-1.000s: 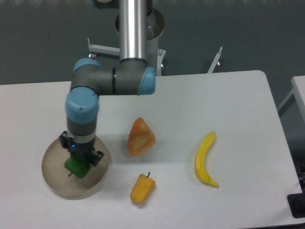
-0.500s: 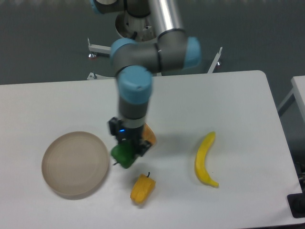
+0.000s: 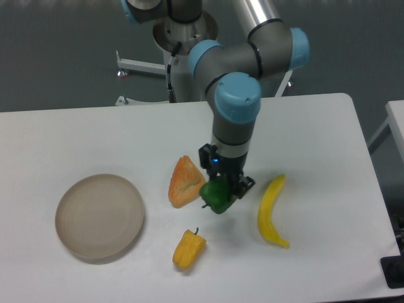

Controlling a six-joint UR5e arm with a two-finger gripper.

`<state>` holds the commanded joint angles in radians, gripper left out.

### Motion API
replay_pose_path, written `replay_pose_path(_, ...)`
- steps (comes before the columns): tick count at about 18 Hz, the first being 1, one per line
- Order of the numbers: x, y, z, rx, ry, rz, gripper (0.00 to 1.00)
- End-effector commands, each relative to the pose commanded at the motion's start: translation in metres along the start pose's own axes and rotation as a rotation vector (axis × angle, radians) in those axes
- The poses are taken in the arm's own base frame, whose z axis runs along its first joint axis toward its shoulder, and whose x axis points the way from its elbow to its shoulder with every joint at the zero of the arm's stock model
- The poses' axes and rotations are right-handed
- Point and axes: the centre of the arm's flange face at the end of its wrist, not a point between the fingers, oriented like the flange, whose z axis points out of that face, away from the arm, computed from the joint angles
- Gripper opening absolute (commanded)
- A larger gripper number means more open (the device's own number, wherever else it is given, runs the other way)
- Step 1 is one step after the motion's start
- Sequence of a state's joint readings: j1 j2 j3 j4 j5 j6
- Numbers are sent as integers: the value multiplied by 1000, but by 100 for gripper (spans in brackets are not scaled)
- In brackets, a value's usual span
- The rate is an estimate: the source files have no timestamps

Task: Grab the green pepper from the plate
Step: 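Lift the green pepper off the plate and carry it toward the banana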

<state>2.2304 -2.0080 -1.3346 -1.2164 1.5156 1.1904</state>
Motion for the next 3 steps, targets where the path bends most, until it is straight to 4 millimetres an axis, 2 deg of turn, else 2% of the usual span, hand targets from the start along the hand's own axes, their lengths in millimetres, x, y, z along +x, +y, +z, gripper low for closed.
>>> replay_pose_path(3,-1,-1,2,1,-3,0,32)
